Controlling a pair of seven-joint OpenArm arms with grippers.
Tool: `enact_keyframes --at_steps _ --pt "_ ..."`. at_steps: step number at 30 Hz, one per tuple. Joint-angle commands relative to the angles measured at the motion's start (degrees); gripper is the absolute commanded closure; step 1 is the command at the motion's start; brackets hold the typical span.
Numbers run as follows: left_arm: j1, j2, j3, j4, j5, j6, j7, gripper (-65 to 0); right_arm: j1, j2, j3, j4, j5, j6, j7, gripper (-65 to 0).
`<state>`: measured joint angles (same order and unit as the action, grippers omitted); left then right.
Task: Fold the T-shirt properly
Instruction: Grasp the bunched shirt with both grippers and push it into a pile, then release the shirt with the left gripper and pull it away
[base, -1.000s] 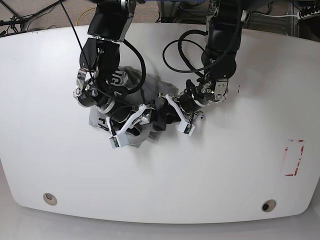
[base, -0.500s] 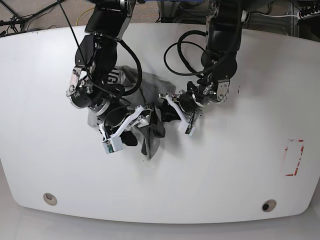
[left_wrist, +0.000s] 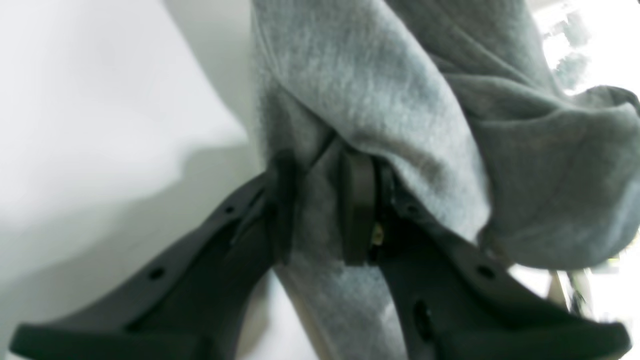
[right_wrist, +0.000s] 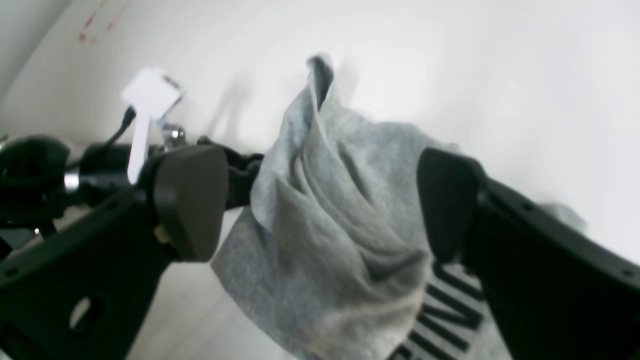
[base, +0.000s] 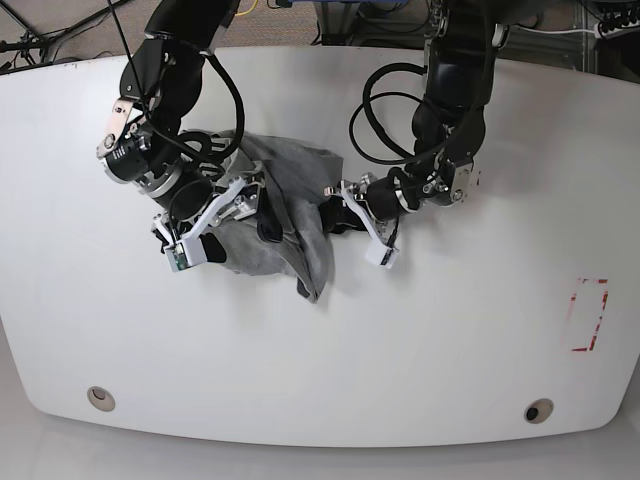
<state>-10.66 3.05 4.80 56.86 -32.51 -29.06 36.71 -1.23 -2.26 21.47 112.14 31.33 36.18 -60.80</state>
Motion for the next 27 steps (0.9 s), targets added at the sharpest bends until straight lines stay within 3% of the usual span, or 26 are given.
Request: enact_keyframes --at_steps 1,4,12,19,27 --pt "0.9 -1.9 -0.4 -1.6 -0.8 4.4 5.5 -14.7 -0.7 1.0 1.2 1.4 1.2 1.0 1.9 -56.9" --pt "0.9 -3.5 -0.6 -0.7 -6.1 3.7 5.5 -14.7 -3.7 2.9 2.9 2.5 1.2 2.2 1.9 -56.9" --pt "0.9 -6.9 -0.6 3.2 -14.5 -0.3 5.7 -14.7 -7.2 3.2 3.1 2.3 1.2 3.8 1.9 -56.9" --pt "2.8 -13.0 -0.4 11.0 -18.1 -1.7 5.8 -14.7 -8.0 3.0 2.7 2.1 1.2 3.8 1.9 -56.9" --pt "3.5 -22.3 -0.9 16.2 -22.1 -1.8 5.8 -14.7 -7.7 2.5 -5.7 1.4 0.8 3.8 1.9 -56.9"
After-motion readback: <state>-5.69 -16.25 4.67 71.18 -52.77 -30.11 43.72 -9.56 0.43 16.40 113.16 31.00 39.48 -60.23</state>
